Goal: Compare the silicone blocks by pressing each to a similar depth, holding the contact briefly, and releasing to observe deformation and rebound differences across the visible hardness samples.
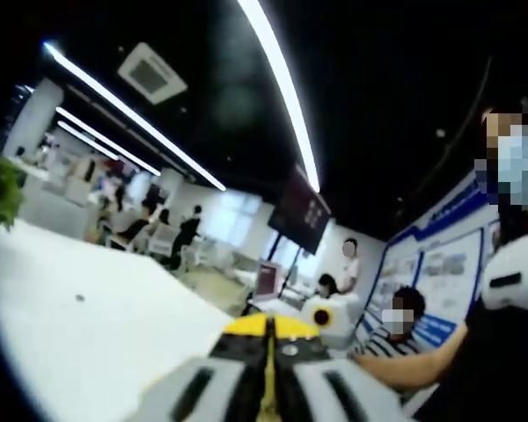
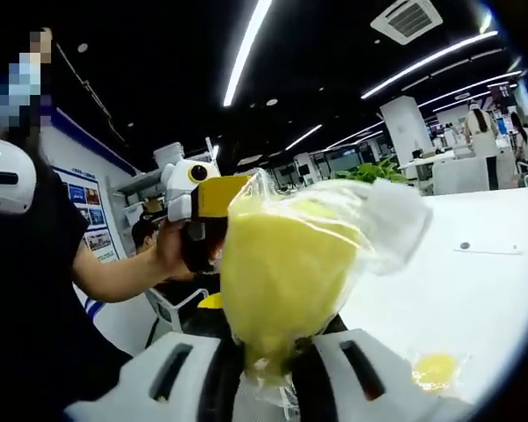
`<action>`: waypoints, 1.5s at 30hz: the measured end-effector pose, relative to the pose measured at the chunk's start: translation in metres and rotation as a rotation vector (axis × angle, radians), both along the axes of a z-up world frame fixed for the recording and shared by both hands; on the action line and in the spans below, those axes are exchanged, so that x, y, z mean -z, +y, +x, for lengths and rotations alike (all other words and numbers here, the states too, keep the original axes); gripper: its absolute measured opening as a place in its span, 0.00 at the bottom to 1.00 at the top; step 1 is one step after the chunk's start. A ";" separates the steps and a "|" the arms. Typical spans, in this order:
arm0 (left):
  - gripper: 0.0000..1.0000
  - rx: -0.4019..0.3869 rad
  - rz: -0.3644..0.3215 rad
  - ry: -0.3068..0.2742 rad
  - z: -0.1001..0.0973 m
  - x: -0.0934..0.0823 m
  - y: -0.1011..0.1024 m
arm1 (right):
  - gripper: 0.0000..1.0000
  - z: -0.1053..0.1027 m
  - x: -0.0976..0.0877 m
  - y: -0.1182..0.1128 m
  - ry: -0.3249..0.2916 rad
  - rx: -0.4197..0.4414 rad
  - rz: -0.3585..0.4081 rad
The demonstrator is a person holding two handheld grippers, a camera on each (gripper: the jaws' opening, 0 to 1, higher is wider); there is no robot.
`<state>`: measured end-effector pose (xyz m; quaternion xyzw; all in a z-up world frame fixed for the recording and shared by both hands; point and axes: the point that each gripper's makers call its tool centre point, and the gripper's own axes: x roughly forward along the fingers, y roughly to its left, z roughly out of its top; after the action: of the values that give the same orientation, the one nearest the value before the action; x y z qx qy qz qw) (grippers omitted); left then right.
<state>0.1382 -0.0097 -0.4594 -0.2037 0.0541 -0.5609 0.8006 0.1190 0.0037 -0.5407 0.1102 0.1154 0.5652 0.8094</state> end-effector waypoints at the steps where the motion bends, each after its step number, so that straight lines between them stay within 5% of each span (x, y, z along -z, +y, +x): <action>1: 0.00 0.000 -0.002 0.003 0.000 0.000 0.000 | 0.18 0.000 0.001 0.000 0.003 -0.002 0.001; 24: 0.00 -0.039 0.000 -0.003 0.006 0.006 0.007 | 0.36 0.014 0.028 -0.015 0.045 0.106 -0.017; 45: 0.00 -0.144 0.060 0.030 0.022 0.044 0.025 | 0.47 0.012 0.105 -0.049 0.088 0.241 -0.263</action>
<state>0.1605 0.0149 -0.5030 -0.1916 0.0680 -0.4971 0.8435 0.1313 -0.0452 -0.6453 0.0411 0.2092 0.4389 0.8728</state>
